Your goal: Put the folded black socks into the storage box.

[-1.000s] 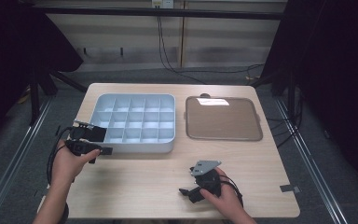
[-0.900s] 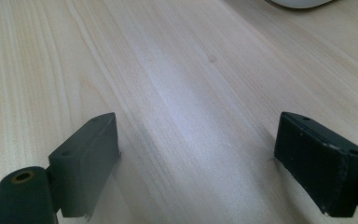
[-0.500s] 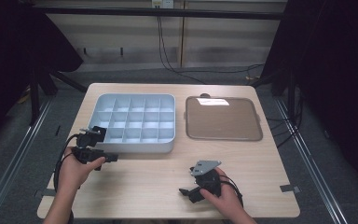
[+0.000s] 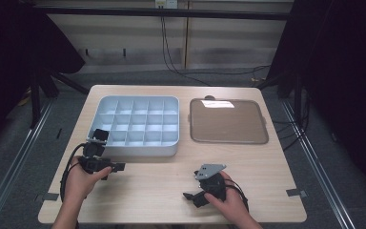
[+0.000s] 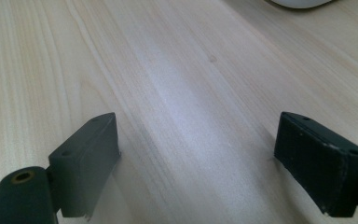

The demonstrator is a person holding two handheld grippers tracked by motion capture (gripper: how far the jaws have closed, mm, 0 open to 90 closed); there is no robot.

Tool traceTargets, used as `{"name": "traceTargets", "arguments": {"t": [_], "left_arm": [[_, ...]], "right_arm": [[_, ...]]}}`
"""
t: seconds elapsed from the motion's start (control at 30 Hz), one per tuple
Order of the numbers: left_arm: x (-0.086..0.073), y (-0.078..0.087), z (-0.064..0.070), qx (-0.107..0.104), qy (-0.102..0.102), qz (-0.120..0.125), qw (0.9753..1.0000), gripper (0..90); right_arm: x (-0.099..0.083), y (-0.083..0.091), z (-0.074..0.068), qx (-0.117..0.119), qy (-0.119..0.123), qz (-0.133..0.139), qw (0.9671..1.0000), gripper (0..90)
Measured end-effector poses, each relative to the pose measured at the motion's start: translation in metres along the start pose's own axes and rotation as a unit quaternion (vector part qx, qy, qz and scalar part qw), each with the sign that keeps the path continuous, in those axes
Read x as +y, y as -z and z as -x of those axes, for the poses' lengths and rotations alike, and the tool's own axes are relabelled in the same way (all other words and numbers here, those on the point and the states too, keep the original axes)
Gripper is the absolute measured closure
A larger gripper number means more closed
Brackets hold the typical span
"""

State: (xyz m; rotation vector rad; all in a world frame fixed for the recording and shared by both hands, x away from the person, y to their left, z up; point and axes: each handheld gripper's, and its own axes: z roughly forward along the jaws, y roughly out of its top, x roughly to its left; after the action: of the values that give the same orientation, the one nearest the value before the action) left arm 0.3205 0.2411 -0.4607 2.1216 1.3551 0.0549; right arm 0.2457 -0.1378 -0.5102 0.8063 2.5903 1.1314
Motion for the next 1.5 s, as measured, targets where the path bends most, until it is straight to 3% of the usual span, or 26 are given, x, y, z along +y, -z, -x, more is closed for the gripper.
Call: {"name": "traceTargets", "arguments": {"t": [0.67,0.87,1.17,1.5], "left_arm": [[-0.016,-0.017,0.004,-0.006,-0.006,0.002,1.0,28.7],[-0.02,-0.019,0.004,0.0,-0.019,0.016,0.9997,28.7],[-0.027,-0.022,0.01,0.013,-0.065,0.031,0.9973,25.0],[-0.032,-0.024,0.015,0.027,-0.079,0.045,0.9954,21.8]], "right_arm": [[0.0,0.0,0.0,0.0,0.0,0.0,1.0,13.1],[0.0,0.0,0.0,0.0,0.0,0.0,1.0,13.1],[0.0,0.0,0.0,0.0,0.0,0.0,1.0,13.2],[0.0,0.0,0.0,0.0,0.0,0.0,1.0,13.1]]}}
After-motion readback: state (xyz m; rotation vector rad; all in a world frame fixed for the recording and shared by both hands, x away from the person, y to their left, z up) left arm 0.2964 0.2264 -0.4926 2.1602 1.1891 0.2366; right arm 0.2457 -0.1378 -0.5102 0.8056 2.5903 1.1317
